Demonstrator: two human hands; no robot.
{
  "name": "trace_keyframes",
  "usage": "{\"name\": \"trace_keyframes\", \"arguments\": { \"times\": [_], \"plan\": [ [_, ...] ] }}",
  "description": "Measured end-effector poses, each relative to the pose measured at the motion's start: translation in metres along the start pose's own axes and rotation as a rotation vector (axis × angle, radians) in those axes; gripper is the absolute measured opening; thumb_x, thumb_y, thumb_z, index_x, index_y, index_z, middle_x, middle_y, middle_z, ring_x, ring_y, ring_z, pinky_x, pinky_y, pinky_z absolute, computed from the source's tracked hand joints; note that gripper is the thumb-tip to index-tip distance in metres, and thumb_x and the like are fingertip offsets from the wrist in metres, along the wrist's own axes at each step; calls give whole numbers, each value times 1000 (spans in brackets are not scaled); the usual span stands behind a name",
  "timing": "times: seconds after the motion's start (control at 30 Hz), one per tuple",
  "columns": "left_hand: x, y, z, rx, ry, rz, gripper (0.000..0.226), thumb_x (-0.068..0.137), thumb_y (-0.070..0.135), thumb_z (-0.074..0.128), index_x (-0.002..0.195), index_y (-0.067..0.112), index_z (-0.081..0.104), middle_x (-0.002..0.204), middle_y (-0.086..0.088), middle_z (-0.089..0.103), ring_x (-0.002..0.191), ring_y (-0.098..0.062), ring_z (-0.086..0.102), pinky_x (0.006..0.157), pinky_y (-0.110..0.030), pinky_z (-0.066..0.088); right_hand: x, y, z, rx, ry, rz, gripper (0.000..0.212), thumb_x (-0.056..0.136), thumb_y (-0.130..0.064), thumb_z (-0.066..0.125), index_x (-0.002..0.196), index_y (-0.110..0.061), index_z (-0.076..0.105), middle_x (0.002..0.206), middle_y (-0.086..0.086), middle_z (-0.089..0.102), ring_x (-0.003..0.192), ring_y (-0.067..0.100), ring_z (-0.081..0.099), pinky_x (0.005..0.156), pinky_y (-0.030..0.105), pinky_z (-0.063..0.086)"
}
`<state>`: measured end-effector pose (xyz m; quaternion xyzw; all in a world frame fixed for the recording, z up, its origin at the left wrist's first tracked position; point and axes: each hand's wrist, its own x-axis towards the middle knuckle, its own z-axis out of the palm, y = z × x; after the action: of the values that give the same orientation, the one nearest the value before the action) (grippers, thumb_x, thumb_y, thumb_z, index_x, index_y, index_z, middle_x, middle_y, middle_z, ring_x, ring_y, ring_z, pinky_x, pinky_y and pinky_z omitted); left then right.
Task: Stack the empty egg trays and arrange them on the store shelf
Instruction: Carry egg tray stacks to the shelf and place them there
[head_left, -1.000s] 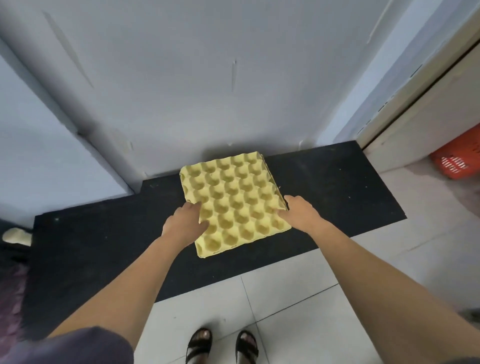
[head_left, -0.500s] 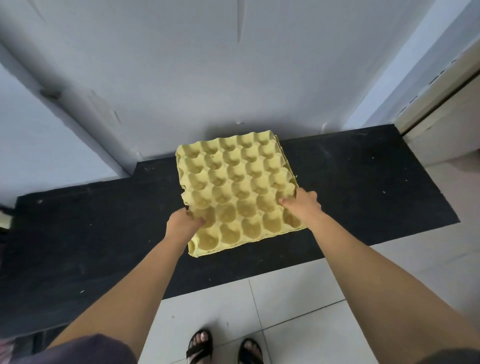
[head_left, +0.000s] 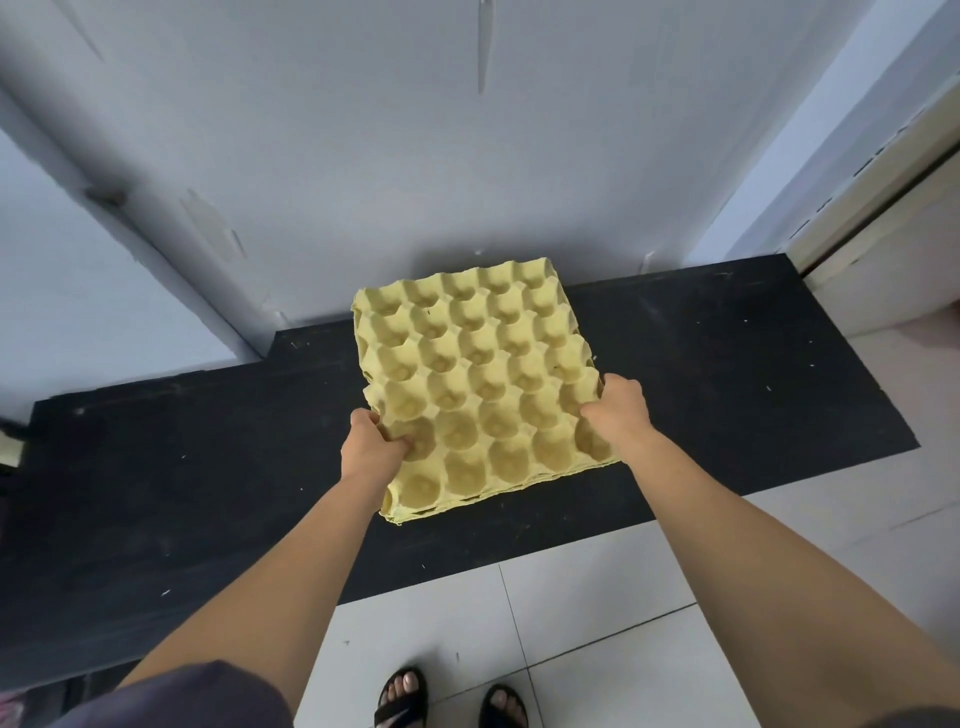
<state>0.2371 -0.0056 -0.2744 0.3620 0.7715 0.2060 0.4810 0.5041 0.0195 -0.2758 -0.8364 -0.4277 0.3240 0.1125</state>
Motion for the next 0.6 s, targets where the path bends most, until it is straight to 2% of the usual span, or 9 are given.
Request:
{"name": "trace_keyframes", "arguments": {
  "times": [0.1,0.2,0.3,0.37,0.4,0.43,0.5,0.53,0.6],
  "plan": [
    [-4,-2,0,-51,42,35,50,87,6,62,130,9,37,90,1,45,89,-21,47,76,-31,38,-1,-4,-2,68,-6,25,19,76,-10,57,95,-8,58,113,16,54,94,35,58,66,34,43],
    [-9,2,-4,-97,49,61,55,87,5,61,135,9,35,83,6,40,89,-19,45,78,-29,36,-8,-10,-11,62,19,37,28,78,-13,59,106,-12,57,117,13,52,102,36,55,73,35,45],
    [-13,16,-13,-137,27,61,59,85,3,64,136,11,35,94,5,44,93,-17,45,82,-30,38,-13,-17,-23,41,70,43,44,82,-15,59,126,-15,52,123,11,48,111,35,50,83,39,46],
    [-8,23,-16,-169,25,13,63,82,5,67,136,18,37,110,1,50,100,-20,49,92,-37,43,-16,-22,-30,-22,129,35,42,83,-18,60,125,-17,53,122,10,51,112,34,49,86,42,47],
    [-5,26,-17,-171,30,-26,62,81,7,67,134,21,40,114,-2,53,104,-26,52,94,-43,46,-17,-24,-31,-40,143,25,36,83,-19,60,118,-17,56,119,10,53,110,34,50,84,42,48],
    [-1,26,-17,-179,20,-66,59,81,8,66,133,21,43,115,-7,55,104,-31,55,89,-45,50,-17,-25,-31,-36,143,13,27,82,-17,59,109,-16,57,116,11,54,106,34,52,77,39,47],
    [7,22,-16,-251,-56,-117,54,80,2,64,131,14,50,109,-11,61,86,-31,58,76,-45,53,-16,-22,-28,3,109,1,18,82,-13,56,100,-13,56,114,13,54,93,32,55,65,33,41],
    [8,20,-15,-284,-91,-138,48,80,-2,65,125,11,54,106,-12,62,81,-29,56,78,-46,54,-15,-20,-25,22,83,4,22,82,-11,55,104,-12,57,115,14,53,86,30,56,61,30,39],
    [9,14,-13,-285,-115,-155,35,80,-4,66,111,8,58,103,-14,61,84,-28,57,87,-48,51,-13,-13,-19,38,43,14,36,84,-10,54,120,-13,55,121,13,51,81,24,52,60,29,38]
  ]
}}
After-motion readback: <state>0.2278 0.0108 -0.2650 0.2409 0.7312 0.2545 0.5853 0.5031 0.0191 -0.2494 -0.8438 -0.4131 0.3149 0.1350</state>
